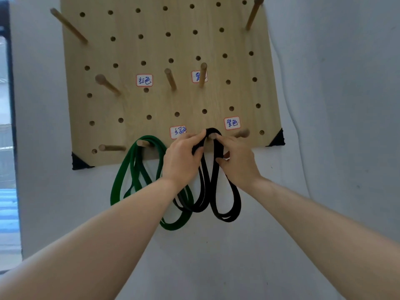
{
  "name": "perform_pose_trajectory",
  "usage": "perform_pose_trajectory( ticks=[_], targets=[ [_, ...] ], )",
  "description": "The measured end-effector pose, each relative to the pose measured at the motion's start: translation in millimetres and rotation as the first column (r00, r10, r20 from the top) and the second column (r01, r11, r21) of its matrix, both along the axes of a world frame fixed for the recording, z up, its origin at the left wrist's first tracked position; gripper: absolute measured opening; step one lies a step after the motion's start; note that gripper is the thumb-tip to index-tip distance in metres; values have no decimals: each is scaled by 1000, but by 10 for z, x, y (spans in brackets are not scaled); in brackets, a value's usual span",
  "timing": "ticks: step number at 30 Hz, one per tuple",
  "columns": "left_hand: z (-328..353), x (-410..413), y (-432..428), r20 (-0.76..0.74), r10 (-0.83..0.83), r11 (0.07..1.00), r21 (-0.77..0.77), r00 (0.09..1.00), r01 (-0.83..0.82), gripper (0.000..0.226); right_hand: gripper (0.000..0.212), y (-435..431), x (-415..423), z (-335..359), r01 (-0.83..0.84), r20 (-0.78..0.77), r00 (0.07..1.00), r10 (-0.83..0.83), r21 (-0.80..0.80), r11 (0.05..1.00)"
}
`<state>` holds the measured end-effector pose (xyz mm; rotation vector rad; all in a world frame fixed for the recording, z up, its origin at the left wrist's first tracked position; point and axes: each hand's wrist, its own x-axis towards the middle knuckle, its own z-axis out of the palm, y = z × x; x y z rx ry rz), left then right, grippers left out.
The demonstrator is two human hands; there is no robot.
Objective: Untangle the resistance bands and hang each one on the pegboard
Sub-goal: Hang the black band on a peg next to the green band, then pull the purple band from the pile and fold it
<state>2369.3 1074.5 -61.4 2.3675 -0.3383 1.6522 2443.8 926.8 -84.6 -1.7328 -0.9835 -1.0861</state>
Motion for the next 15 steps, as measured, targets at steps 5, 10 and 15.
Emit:
perform_pose_trajectory(
  ticks=[5,10,15],
  targets=[
    [159,91,86,-329,-20,987,-160,944,-35,62,80,77,74,-35,-25,-194,981,3,-110,994],
    [-17,-189,32,-377,-11,999,-51,926,-9,79,78,20,-177,-309,-112,-289,952,98,-34,993],
    [-602,-810,70,-369,-77,997,-58,926,60,59,46,-164,-722,-864,-120,-376,919,115,11,993]
  ],
)
